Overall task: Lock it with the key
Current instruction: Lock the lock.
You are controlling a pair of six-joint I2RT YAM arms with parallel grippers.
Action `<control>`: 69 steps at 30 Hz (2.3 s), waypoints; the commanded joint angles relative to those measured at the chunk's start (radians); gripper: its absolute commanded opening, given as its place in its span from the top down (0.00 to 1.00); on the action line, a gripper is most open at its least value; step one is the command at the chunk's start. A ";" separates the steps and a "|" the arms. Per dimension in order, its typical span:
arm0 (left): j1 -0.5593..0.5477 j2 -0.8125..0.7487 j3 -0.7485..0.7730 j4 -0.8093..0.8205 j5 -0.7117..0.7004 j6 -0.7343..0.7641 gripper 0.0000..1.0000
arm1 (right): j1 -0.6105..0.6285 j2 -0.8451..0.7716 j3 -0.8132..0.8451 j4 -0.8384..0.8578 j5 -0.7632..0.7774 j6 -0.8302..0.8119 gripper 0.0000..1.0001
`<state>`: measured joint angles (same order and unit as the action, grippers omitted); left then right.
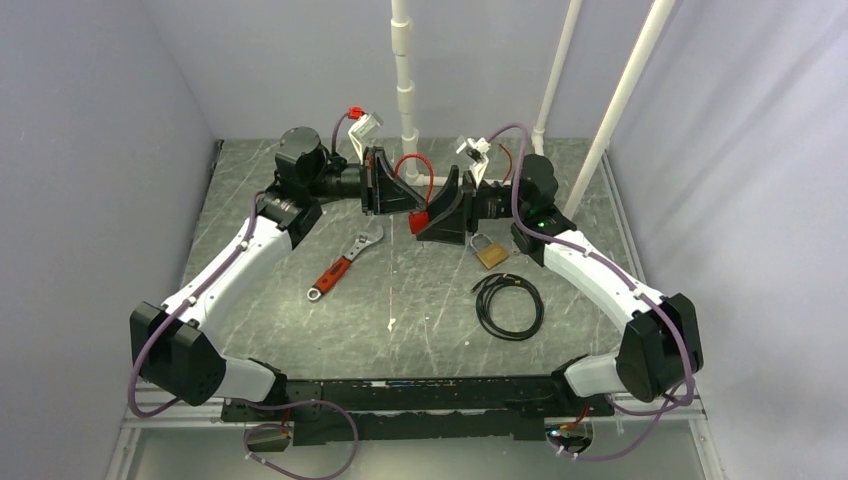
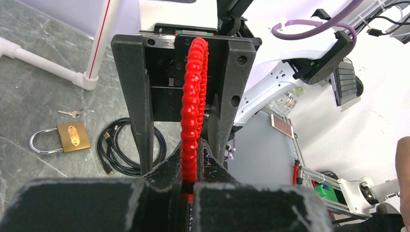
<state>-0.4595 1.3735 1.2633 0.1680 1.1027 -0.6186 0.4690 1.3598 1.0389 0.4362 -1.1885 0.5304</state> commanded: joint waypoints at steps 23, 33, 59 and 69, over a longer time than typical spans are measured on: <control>-0.010 -0.010 0.039 -0.051 0.004 0.068 0.95 | 0.029 0.030 0.026 0.166 -0.023 0.117 1.00; 0.087 -0.073 0.068 -0.248 -0.002 0.235 0.49 | 0.001 -0.006 0.000 0.115 0.022 0.075 1.00; 0.048 -0.080 -0.061 -0.165 -0.040 0.141 1.00 | -0.018 -0.001 0.072 0.165 0.060 0.082 1.00; 0.156 -0.076 0.016 -0.105 -0.097 0.134 0.29 | -0.044 -0.006 0.059 0.207 0.221 0.164 1.00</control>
<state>-0.3916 1.3331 1.2644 0.0433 1.0283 -0.4870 0.4564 1.3945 1.0561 0.5182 -1.1156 0.6392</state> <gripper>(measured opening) 0.628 0.228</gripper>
